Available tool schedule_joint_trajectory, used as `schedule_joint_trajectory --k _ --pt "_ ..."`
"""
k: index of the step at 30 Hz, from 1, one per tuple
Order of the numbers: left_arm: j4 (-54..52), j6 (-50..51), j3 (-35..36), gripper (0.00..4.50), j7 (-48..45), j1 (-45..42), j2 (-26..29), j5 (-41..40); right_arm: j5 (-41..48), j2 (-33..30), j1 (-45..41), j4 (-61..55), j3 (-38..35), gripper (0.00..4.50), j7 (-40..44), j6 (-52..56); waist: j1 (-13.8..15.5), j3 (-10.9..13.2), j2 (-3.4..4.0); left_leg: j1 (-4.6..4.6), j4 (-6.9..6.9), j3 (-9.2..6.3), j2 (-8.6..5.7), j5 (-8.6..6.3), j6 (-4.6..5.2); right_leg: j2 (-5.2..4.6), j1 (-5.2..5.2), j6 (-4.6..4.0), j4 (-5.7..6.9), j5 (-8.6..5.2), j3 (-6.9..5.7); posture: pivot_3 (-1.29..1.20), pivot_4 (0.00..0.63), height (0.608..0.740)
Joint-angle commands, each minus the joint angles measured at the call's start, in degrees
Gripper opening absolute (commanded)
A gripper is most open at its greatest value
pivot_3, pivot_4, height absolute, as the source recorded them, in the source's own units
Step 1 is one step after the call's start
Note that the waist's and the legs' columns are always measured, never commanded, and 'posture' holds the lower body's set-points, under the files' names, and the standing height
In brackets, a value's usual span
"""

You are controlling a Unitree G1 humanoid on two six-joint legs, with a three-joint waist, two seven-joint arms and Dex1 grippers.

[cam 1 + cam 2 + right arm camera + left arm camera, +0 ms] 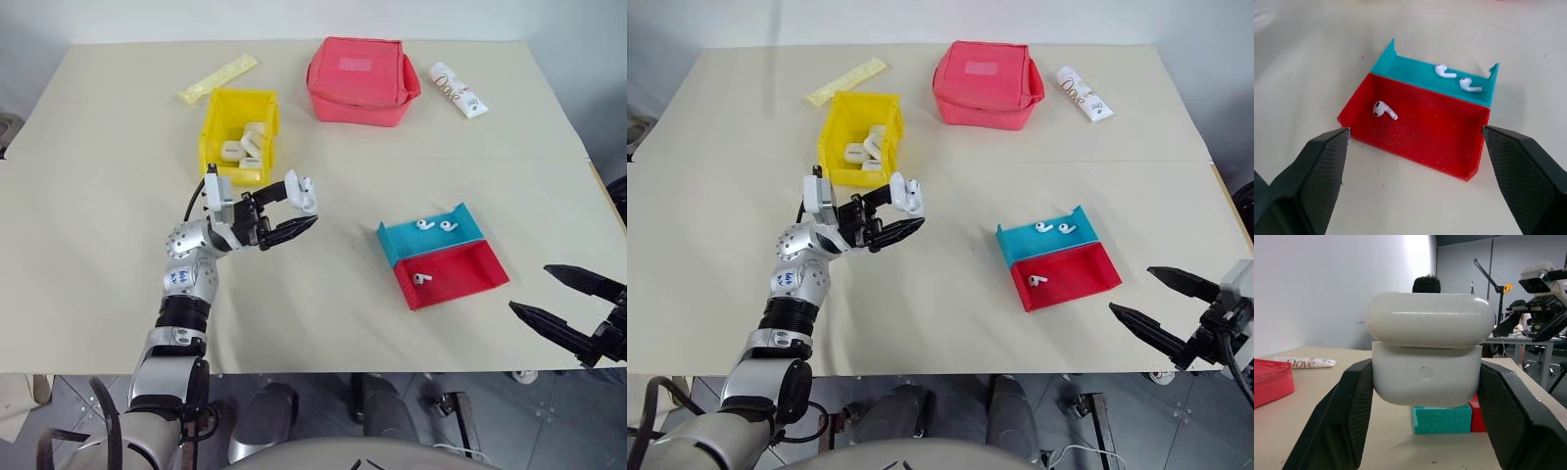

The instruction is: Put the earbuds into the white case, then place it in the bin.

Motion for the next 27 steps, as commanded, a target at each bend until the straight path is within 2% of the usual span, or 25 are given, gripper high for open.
schedule_joint_trajectory --k 1,4,7,10,13,14,17,20,25,27 --pt "-4.5 -0.8 -0.3 2.78 0.4 1.6 -0.5 -0.1 0.3 -6.3 -5.7 0.6 4.9 4.47 -1.1 2.7 -0.1 0.0 0.0 0.01 0.0 -0.02 0.02 0.0 0.0 0.01 0.0 0.0 0.0 0.0 -0.02 0.0 0.15 0.74" --pt "-8.9 -0.3 -1.6 2.78 1.8 4.5 -1.8 -0.1 -1.8 -12.5 -15.6 4.9 14.4 4.47 -0.9 3.1 -0.6 0.0 0.03 0.0 -0.02 -0.02 0.04 0.0 -0.01 0.0 0.0 -0.02 -0.03 -0.01 -0.03 0.0 0.15 0.74" --pt "-12.8 0.3 -2.8 2.78 3.5 6.9 -2.8 0.0 -5.7 -15.5 -25.6 10.6 24.5 4.47 0.1 1.7 -0.3 0.1 0.0 -0.05 -0.02 -0.09 0.06 0.01 -0.02 0.0 -0.02 -0.02 -0.09 -0.01 -0.12 0.0 0.15 0.74" --pt "-16.6 0.5 -4.0 2.78 5.3 9.6 -3.9 0.1 -11.5 -15.8 -38.6 18.3 36.7 4.47 2.1 0.6 -0.7 0.1 -0.01 -0.07 0.01 -0.08 0.01 0.02 -0.03 -0.03 -0.03 -0.01 -0.09 0.0 -0.12 0.0 0.15 0.74" --pt "-20.4 0.6 -4.9 2.78 6.8 12.7 -4.6 -0.1 -20.9 -13.3 -53.6 29.0 51.0 4.47 6.6 -0.7 -1.5 0.1 0.04 -0.04 0.02 -0.01 -0.02 0.03 -0.02 -0.05 -0.03 0.01 -0.08 0.01 -0.06 0.0 0.15 0.74" --pt "-21.4 0.7 -5.2 2.78 7.3 13.6 -4.6 -0.1 -23.4 -12.2 -57.6 32.5 54.3 4.3 7.9 -1.8 -1.5 0.1 0.07 -0.04 0.01 0.01 -0.01 0.03 -0.02 -0.03 -0.05 0.0 -0.05 0.01 -0.03 0.0 0.15 0.74" --pt "-23.7 0.7 -5.7 2.78 8.9 15.3 -4.8 0.2 -29.9 -9.0 -66.0 42.2 60.1 3.58 9.1 -5.1 -1.5 0.1 0.05 -0.11 -0.08 -0.08 0.12 0.02 -0.1 0.06 -0.12 -0.05 -0.1 -0.02 -0.15 0.0 0.15 0.74" --pt "-25.2 0.3 -6.1 2.78 10.4 16.8 -4.9 0.5 -34.9 -5.9 -72.1 49.8 64.2 3.58 10.6 -7.4 -1.4 0.1 0.07 -0.11 -0.06 -0.05 0.07 0.04 -0.09 0.02 -0.13 -0.05 -0.08 -0.02 -0.12 0.0 0.15 0.74" --pt "-27.3 0.1 -6.8 2.78 12.1 18.8 -4.9 0.6 -38.9 -2.8 -76.7 55.4 67.2 3.58 14.9 -10.2 -1.2 0.1 0.08 -0.12 -0.01 -0.08 -0.01 0.05 -0.07 -0.01 -0.12 -0.02 -0.04 0.0 -0.1 0.0 0.15 0.74" --pt "-27.4 -0.2 -6.8 2.78 12.5 19.2 -4.8 0.8 -40.5 -1.2 -78.3 57.8 68.0 3.23 15.5 -10.5 -1.3 0.1 0.09 -0.11 -0.01 -0.08 0.0 0.05 -0.07 0.0 -0.12 -0.03 0.01 -0.01 -0.11 0.0 0.15 0.74"
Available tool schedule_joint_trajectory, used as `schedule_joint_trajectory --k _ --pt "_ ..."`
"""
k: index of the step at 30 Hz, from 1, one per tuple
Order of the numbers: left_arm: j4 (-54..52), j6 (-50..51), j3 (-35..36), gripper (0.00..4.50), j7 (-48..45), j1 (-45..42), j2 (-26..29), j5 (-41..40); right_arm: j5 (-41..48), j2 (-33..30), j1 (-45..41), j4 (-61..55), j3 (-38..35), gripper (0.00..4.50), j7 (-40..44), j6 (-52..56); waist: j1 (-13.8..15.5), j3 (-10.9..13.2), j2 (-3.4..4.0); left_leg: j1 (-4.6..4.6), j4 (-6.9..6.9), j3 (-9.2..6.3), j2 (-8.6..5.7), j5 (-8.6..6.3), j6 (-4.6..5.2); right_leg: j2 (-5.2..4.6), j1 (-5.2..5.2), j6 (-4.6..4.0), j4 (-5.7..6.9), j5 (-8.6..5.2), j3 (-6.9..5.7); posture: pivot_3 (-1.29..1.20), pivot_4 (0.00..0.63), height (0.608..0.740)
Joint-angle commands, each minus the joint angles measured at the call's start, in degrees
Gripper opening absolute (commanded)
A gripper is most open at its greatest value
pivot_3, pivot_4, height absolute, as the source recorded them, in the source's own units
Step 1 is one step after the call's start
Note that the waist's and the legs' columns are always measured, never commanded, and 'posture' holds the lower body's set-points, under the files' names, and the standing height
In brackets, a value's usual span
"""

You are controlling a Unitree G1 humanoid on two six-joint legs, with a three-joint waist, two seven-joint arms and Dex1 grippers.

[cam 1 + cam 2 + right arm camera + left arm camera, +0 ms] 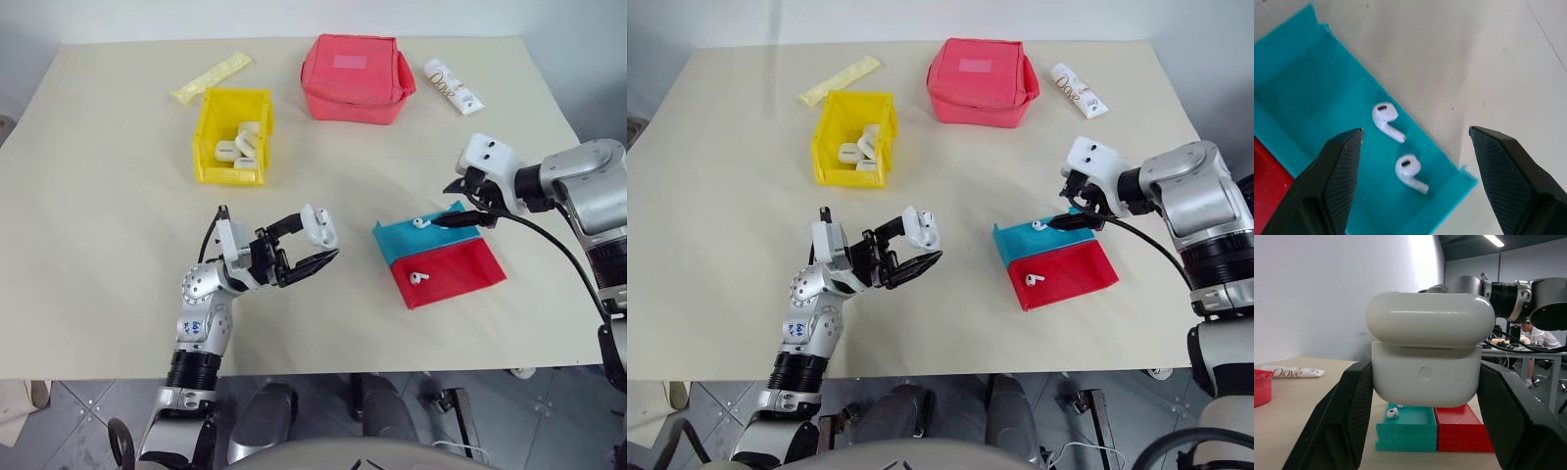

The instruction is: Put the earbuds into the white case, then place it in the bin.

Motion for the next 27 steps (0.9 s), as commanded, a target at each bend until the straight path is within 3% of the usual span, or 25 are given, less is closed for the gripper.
schedule_joint_trajectory --k 1,3,12,27 --pt "-2.6 -1.3 -0.2 2.78 1.1 0.8 0.1 0.1 -3.1 1.8 -3.4 3.5 0.7 3.02 1.6 -1.4 -0.2 0.0 0.0 0.01 0.0 0.01 0.0 0.0 0.0 0.01 0.0 0.0 0.02 0.0 0.01 0.0 0.15 0.74" --pt "-2.9 -1.5 -0.4 2.78 1.6 1.1 0.0 0.2 -4.3 2.3 -4.0 4.4 0.9 2.39 2.3 -1.8 -0.3 0.0 0.01 0.01 0.0 0.02 0.0 0.0 0.0 0.0 0.0 0.0 0.05 0.0 0.01 0.0 0.15 0.74" --pt "-3.6 -2.3 -1.6 2.78 2.7 2.1 -0.5 0.5 -6.9 3.8 -4.1 3.7 1.2 2.39 6.7 -0.4 -0.3 0.0 0.02 0.0 0.0 0.0 0.0 0.0 -0.01 0.0 -0.01 0.0 0.13 0.0 0.01 0.0 0.15 0.74" --pt "-5.2 -2.5 -2.2 2.78 3.8 3.8 -0.2 0.3 -10.6 9.3 -6.0 9.0 1.4 2.39 6.3 1.4 -1.3 0.0 0.04 0.0 -0.01 0.0 0.0 0.0 -0.01 0.0 -0.02 -0.01 0.17 0.0 0.01 0.0 0.15 0.74"
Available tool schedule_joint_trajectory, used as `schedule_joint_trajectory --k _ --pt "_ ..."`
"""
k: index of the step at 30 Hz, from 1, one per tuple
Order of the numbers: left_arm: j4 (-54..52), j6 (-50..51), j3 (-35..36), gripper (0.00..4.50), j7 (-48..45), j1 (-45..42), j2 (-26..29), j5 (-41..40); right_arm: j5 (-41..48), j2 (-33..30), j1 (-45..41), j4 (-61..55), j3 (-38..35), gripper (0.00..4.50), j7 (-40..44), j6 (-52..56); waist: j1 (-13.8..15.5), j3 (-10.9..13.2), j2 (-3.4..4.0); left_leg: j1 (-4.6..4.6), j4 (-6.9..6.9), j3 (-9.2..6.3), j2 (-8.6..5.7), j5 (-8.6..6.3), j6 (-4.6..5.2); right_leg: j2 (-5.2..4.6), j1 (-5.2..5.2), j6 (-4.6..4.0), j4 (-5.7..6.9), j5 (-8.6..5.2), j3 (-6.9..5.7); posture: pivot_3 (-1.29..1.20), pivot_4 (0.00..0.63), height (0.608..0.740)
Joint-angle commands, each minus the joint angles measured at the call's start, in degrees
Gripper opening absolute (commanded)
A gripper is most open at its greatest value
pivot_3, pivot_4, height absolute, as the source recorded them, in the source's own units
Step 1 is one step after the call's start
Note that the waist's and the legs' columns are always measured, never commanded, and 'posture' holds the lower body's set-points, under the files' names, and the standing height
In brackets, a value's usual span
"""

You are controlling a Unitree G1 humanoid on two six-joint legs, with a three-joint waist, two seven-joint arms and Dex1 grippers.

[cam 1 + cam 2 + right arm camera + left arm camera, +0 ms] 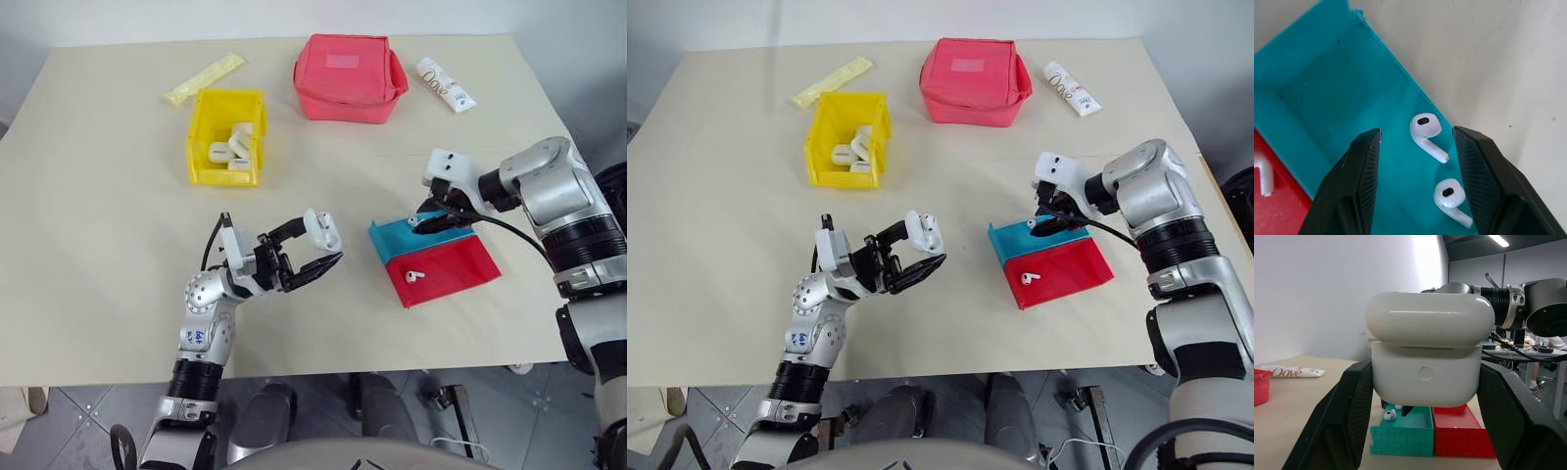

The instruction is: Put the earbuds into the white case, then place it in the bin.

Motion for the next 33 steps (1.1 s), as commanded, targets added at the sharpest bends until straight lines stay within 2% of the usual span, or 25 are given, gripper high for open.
schedule_joint_trajectory --k 1,19,22,26,33 --pt "-3.0 -0.9 -0.3 2.78 0.4 0.6 0.1 -0.3 -0.9 0.2 -1.7 0.9 -0.3 2.39 -0.2 -0.1 0.0 0.0 0.0 0.0 0.0 0.0 0.0 0.0 0.0 0.0 0.0 0.0 0.0 0.0 0.0 0.0 0.15 0.74" --pt "-4.5 -0.8 -0.1 2.78 1.4 1.8 1.0 -0.2 -2.2 2.7 -2.1 4.1 -0.5 2.39 -0.4 -1.4 -0.1 0.0 0.03 0.01 0.0 0.0 -0.01 0.0 0.0 0.0 0.01 0.0 0.01 0.0 0.01 0.0 0.15 0.74" --pt "-4.4 -0.8 -0.1 2.78 1.5 1.7 1.1 -0.2 -2.3 3.0 -2.1 4.4 -0.4 1.84 -0.5 -1.6 -0.1 0.0 0.04 0.01 0.0 0.0 -0.01 0.0 0.0 0.0 0.01 0.0 0.01 0.0 0.01 0.0 0.15 0.74" --pt "-4.1 -0.8 0.0 2.78 1.5 1.5 1.2 -0.2 -2.3 3.3 -2.0 4.3 -0.8 0.53 -0.7 -1.5 0.0 0.0 0.05 0.02 0.0 0.0 -0.01 0.0 0.0 0.0 0.02 0.0 0.01 0.0 0.0 0.0 0.15 0.74" --pt "-2.1 -0.8 0.0 2.78 1.0 -0.2 1.3 -0.3 -0.5 2.5 -1.4 0.8 -3.6 0.47 -1.5 -2.0 -0.1 0.0 0.05 0.01 0.0 0.0 -0.01 0.0 0.0 0.0 0.01 0.0 0.02 0.0 0.0 0.0 0.15 0.74"
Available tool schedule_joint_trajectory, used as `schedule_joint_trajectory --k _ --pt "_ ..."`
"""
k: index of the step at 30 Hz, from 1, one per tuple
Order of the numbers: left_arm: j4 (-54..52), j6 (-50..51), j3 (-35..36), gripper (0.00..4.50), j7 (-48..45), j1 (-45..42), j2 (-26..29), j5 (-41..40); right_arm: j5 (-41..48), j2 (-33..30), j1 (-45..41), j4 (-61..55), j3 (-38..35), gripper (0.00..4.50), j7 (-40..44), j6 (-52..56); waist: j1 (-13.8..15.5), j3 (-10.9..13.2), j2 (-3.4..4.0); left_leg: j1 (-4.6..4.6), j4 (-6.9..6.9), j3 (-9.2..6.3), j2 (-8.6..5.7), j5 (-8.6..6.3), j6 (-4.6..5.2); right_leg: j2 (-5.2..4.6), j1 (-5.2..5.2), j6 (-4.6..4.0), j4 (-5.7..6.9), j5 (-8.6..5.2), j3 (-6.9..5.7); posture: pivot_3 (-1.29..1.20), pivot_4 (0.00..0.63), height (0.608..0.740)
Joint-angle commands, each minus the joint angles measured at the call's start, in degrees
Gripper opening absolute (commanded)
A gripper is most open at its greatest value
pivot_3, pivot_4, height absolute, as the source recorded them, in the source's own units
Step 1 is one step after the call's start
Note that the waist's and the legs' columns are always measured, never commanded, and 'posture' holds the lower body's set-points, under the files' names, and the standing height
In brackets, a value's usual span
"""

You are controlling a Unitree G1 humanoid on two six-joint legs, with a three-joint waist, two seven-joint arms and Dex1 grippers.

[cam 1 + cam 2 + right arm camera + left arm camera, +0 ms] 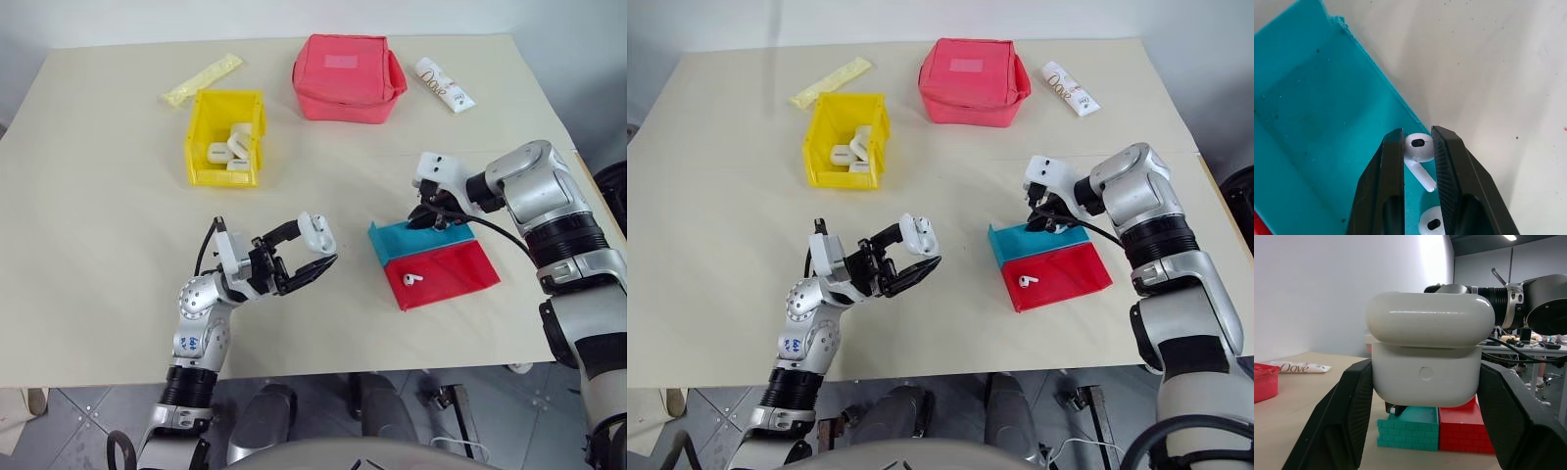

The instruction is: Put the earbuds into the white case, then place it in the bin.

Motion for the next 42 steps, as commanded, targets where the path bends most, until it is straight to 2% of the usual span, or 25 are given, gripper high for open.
schedule_joint_trajectory --k 1,7,11,16,22,25,30,42 --pt "0.5 -0.8 0.0 2.78 -0.6 -1.8 -0.1 -0.4 2.6 -1.0 0.1 -4.8 -3.8 0.47 -0.1 -0.5 0.0 0.0 0.0 -0.01 0.0 0.0 0.0 0.0 0.0 0.0 -0.01 0.0 0.0 0.0 0.0 0.0 0.15 0.74" --pt "6.2 -1.3 0.2 2.78 -3.7 -6.1 -0.6 -0.9 12.4 -3.2 5.6 -21.0 -14.4 0.47 -0.3 2.8 0.1 0.0 0.02 -0.01 0.01 0.0 -0.01 0.0 0.0 0.0 -0.01 0.01 -0.01 0.0 -0.01 0.0 0.15 0.74" --pt "12.4 -2.2 0.0 2.78 -7.4 -10.5 -1.7 -1.0 25.5 -3.7 16.0 -41.9 -25.0 0.47 -1.6 16.2 0.9 0.0 0.0 -0.11 0.06 -0.15 0.0 0.0 0.0 0.0 0.01 0.01 -0.06 0.01 -0.14 0.0 0.15 0.74" --pt "18.9 -2.8 0.2 2.78 -12.1 -15.1 -2.5 -0.9 42.1 3.2 26.5 -63.1 -37.6 0.47 -13.1 34.2 1.3 0.0 0.0 -0.1 0.12 -0.13 0.02 -0.01 -0.01 0.0 0.01 0.02 -0.01 0.02 -0.08 0.0 0.15 0.74" --pt "22.9 -2.5 -0.1 2.78 -15.5 -19.2 -4.1 -0.8 57.8 17.2 31.9 -75.3 -46.4 0.47 -31.1 44.8 1.4 -0.1 -0.01 -0.06 0.09 -0.11 0.02 0.0 0.0 -0.01 0.01 0.01 0.05 0.02 -0.04 0.0 0.15 0.74" --pt "24.2 -2.0 -0.2 2.78 -16.8 -20.8 -5.1 -0.7 62.6 22.0 35.7 -79.0 -46.7 0.47 -38.3 45.8 1.7 -0.1 -0.04 -0.08 0.06 -0.2 0.01 0.0 0.0 0.0 0.01 0.01 0.04 0.02 -0.1 0.0 0.15 0.74" --pt "23.5 -0.1 0.2 2.78 -17.5 -21.6 -5.6 -1.3 67.3 23.0 37.6 -79.0 -45.2 0.47 -45.4 43.5 1.3 -0.1 -0.04 -0.02 0.06 -0.09 -0.1 0.03 0.1 -0.04 0.02 0.04 0.05 0.04 0.03 0.0 0.15 0.74" --pt "16.5 5.4 0.1 2.78 -17.1 -19.9 -5.5 -2.4 67.8 19.4 41.6 -76.2 -38.5 0.47 -47.7 33.2 0.6 -0.1 -0.04 -0.01 -0.01 -0.1 -0.05 0.04 0.09 -0.01 0.02 0.02 0.03 0.03 0.0 0.0 0.15 0.74"
